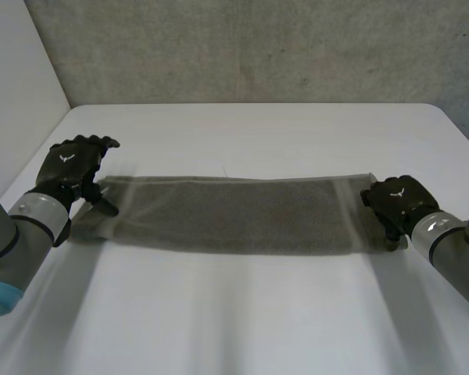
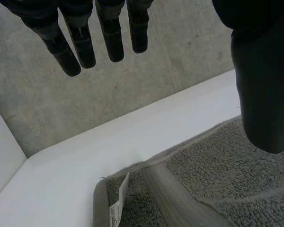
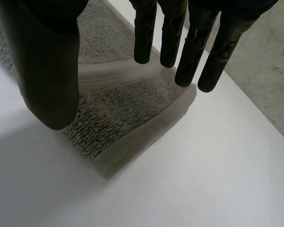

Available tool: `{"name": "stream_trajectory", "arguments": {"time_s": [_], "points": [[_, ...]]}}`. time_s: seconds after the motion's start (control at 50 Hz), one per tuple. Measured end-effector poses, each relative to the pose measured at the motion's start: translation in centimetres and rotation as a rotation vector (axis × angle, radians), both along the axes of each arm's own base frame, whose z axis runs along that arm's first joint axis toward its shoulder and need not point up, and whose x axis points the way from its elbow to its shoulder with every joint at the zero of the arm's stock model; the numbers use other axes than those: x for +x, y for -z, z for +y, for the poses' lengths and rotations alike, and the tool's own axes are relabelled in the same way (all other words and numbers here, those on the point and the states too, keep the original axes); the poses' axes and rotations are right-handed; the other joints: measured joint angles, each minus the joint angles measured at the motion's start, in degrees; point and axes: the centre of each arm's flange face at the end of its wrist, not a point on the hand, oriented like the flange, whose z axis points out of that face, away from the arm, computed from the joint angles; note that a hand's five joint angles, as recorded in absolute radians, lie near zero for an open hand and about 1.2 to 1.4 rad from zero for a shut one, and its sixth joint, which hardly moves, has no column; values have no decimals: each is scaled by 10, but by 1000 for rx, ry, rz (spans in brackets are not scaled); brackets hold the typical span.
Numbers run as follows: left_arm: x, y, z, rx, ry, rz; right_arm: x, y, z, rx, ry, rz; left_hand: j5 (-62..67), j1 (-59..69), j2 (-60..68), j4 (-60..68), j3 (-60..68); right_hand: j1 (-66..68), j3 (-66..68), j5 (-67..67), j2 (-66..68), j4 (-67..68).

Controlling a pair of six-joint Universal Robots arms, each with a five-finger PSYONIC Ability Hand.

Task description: Fold the towel.

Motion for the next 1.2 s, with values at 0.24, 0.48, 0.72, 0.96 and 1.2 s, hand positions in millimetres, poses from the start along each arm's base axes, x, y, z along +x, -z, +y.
{"name": "stream_trajectory", "arguments": {"time_s": [0.24, 0.48, 0.72, 0.96, 1.2], "points": [[1, 4, 0, -6, -3, 2, 1, 31, -9, 56, 9, 14, 0, 0, 0, 0, 0, 273, 264, 260, 274, 264], [1, 4, 1, -1, -3, 1, -32, 7, -36, -37, 127, 67, 0, 0, 0, 0, 0, 484, 487, 483, 481, 495], [1, 4, 3, -2, -1, 2, -108, -49, -78, -219, 277, 324, 0, 0, 0, 0, 0, 486, 490, 483, 481, 495], [0, 1, 6, -8, 3, 3, 0, -116, -59, -372, 70, 235, 0, 0, 0, 0, 0, 488, 496, 483, 481, 495], [0, 2, 6, -6, 1, 2, 170, -86, 77, -391, -460, 98, 0, 0, 0, 0, 0, 489, 496, 483, 481, 495]]}}
